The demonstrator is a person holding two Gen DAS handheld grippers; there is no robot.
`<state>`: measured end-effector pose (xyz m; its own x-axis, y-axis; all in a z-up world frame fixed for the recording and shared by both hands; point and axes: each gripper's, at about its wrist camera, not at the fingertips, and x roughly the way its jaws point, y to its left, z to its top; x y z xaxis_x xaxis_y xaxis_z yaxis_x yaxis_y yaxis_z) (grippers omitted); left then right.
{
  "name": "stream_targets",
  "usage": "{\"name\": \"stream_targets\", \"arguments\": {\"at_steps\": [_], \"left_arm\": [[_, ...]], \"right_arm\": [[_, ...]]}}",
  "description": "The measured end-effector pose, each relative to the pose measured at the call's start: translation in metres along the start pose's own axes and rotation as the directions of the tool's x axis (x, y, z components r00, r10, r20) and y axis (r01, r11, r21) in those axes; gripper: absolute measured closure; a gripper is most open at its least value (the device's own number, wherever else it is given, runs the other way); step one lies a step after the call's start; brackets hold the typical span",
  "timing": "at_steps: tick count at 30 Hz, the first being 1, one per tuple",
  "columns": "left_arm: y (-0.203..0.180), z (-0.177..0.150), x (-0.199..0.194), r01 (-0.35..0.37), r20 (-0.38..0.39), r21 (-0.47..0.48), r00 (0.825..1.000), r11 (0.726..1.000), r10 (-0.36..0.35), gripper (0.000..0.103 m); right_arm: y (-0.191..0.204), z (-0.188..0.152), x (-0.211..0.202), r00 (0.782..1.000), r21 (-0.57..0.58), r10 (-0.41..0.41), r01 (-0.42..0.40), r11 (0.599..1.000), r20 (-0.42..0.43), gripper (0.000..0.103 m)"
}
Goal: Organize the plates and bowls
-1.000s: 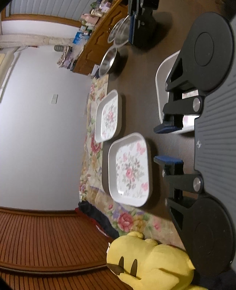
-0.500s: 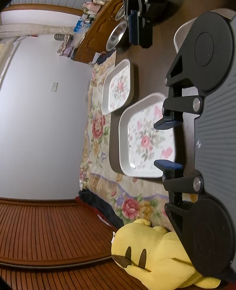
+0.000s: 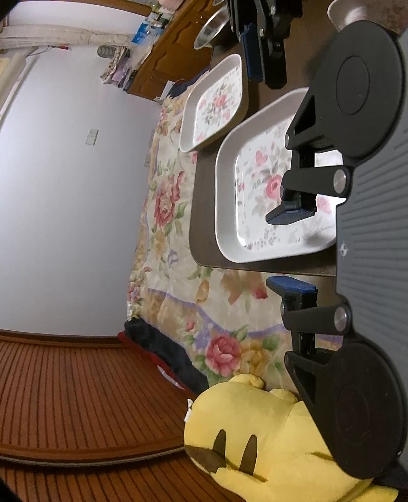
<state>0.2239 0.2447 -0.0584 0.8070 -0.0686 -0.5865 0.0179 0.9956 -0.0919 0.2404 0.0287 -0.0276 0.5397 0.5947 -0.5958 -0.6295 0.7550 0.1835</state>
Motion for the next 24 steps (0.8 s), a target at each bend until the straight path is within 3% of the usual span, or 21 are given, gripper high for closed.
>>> {"name": "stream_targets", "arguments": {"at_steps": [14,24], "left_arm": [[0.011,-0.004,0.015,0.068,-0.017,-0.017,0.998,0.998,-0.068,0.074],[0.008,-0.007,0.014,0.068,-0.023,-0.021,0.997,0.997,-0.069,0.078]], "right_arm": [[-0.011,0.005,0.038,0.997,0.051,-0.012,0.016,0.999,-0.081,0.065],[-0.012,0.002,0.048,0.994,0.061,-0.026,0.033,0.998,-0.104,0.077]]}}
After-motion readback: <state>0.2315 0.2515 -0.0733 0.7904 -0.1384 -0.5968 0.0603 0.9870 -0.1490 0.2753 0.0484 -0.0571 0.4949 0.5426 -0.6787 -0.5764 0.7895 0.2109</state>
